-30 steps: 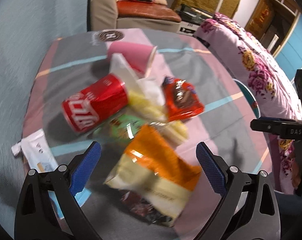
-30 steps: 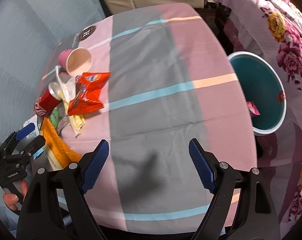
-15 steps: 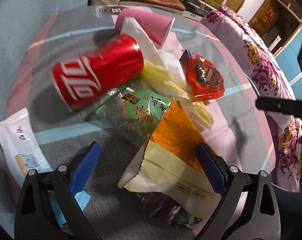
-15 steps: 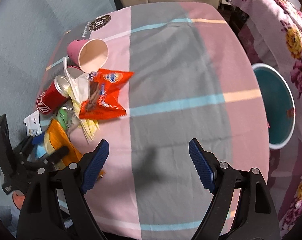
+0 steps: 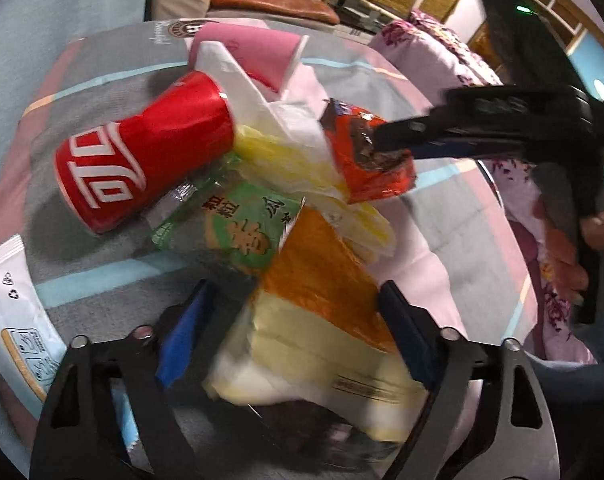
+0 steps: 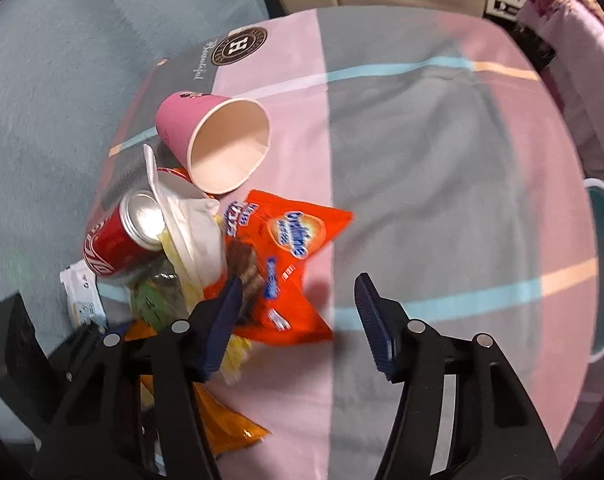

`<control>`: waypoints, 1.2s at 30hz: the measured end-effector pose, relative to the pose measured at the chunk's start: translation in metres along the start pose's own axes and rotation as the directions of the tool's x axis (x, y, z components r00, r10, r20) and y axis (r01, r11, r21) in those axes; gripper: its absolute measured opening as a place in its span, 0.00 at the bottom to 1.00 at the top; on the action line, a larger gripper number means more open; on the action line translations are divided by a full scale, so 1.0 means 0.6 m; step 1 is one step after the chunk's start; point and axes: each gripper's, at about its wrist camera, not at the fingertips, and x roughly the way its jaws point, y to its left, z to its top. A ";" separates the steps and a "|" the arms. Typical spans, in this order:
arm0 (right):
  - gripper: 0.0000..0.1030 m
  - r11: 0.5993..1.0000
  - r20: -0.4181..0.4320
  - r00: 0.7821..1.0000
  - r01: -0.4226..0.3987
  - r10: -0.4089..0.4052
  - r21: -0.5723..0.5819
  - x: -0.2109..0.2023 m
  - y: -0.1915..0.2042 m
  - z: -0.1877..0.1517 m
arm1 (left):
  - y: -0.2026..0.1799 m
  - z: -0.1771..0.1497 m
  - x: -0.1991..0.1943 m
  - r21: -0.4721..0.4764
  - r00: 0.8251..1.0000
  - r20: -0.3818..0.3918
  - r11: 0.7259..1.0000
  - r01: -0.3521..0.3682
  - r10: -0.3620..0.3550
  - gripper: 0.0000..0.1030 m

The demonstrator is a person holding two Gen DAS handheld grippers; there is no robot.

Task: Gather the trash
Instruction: 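Grasp the yellow snack bag with the left tool while the right tool grasps the Ovaltine packet, then carry the snack bag and Ovaltine packet over the wastebasket with both tools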

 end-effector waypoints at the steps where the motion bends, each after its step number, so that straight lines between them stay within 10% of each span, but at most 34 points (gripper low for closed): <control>1: 0.49 1.000 -0.005 1.000 -0.017 0.017 0.002 0.006 0.000 0.002 | -0.003 -0.001 0.000 0.001 1.000 -0.001 1.000 0.005 -0.005 0.74; 3: 0.29 0.998 -0.023 0.998 -0.055 0.055 0.004 0.013 0.000 0.000 | -0.010 -0.003 0.000 0.001 1.000 -0.005 1.000 0.020 -0.020 0.64; 8: 0.22 0.999 0.020 0.999 -0.045 0.045 0.002 -0.013 -0.016 -0.012 | -0.025 -0.001 -0.003 -0.002 0.998 -0.011 0.998 0.067 -0.067 0.30; 36: 0.22 0.970 0.279 0.955 0.029 -0.098 0.241 -0.213 -0.264 -0.133 | -0.254 0.121 0.020 0.141 0.995 0.048 0.987 0.076 -0.083 0.24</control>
